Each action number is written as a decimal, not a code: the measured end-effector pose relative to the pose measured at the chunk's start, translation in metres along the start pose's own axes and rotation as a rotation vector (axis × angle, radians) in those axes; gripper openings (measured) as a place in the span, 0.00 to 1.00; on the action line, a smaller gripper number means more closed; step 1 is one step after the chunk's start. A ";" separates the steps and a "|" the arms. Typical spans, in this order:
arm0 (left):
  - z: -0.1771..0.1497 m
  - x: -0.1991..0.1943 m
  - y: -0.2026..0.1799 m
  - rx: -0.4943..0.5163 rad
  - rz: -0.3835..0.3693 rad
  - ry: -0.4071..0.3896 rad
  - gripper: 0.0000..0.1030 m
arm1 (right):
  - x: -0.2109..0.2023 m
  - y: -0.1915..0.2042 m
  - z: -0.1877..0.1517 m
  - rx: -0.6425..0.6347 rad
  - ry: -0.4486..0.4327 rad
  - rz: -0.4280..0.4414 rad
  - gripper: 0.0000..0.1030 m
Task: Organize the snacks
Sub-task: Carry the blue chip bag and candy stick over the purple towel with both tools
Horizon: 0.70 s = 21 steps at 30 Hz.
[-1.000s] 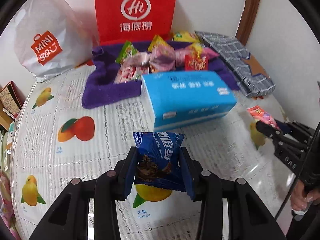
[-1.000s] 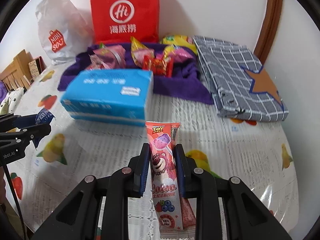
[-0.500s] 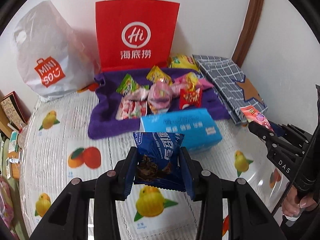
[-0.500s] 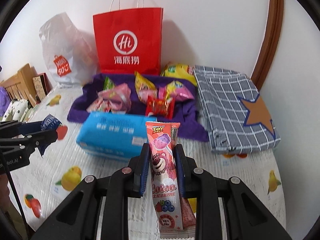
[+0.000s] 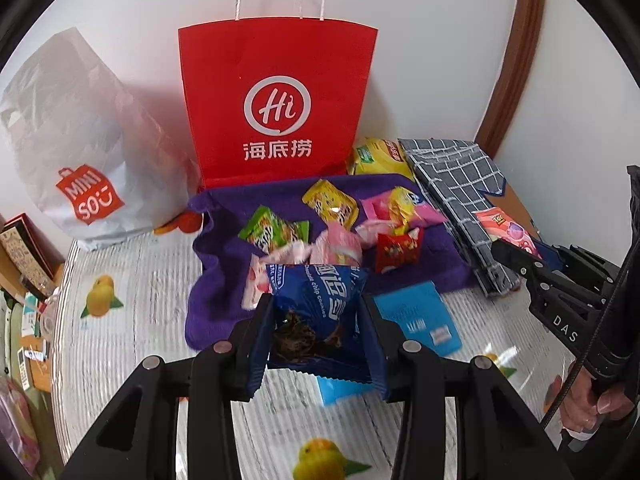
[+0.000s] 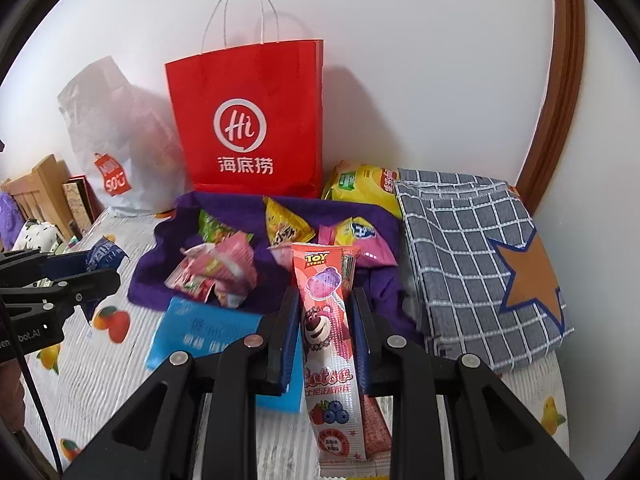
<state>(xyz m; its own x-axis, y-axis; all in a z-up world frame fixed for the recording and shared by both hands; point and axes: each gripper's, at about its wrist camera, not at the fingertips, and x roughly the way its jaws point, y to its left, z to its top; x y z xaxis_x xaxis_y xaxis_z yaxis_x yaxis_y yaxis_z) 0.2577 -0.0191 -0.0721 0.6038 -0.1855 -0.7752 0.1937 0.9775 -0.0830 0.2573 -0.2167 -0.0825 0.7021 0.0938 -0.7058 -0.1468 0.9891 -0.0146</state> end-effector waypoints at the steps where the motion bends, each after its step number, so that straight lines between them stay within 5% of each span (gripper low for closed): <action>1: 0.002 0.002 0.001 0.002 0.001 0.000 0.39 | 0.004 0.000 0.003 0.000 0.001 0.000 0.24; 21: 0.051 0.095 0.031 -0.015 -0.037 0.065 0.39 | 0.115 0.009 0.038 0.017 0.084 -0.021 0.24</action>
<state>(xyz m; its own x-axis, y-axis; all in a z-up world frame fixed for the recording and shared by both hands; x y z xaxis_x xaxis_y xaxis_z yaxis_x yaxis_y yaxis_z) 0.3601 -0.0113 -0.1162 0.5450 -0.2150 -0.8104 0.2033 0.9716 -0.1211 0.3633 -0.1926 -0.1374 0.6442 0.0638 -0.7622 -0.1202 0.9926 -0.0185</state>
